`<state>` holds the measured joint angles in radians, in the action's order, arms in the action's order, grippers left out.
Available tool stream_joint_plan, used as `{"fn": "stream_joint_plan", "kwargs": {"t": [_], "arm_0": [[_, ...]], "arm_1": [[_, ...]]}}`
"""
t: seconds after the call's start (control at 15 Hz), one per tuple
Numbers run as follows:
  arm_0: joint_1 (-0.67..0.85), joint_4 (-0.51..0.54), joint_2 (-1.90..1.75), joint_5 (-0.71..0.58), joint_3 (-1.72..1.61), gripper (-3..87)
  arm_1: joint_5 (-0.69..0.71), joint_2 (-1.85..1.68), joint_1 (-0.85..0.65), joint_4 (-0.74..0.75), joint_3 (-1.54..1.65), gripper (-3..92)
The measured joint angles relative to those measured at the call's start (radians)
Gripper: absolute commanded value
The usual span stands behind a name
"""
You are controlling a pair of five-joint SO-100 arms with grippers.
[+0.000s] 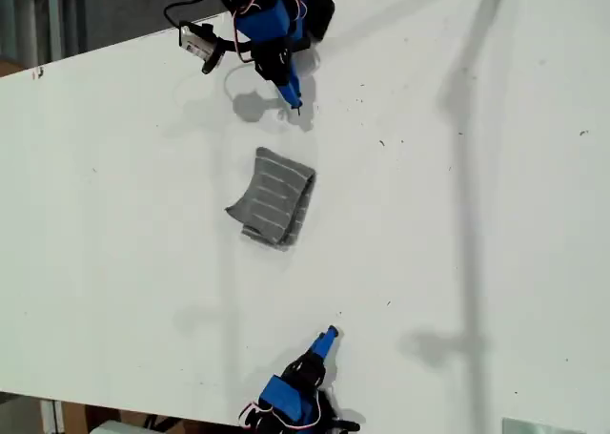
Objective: Grasp corners of a square towel and fold twice.
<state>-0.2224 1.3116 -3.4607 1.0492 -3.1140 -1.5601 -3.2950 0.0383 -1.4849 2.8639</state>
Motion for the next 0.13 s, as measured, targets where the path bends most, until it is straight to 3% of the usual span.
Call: {"fn": "stream_joint_plan", "kwargs": {"t": [0.13], "arm_0": [[0.000,0.000,0.000,0.000,0.000,17.3]], "arm_1": [[0.000,0.000,0.000,0.000,0.000,10.3]]}}
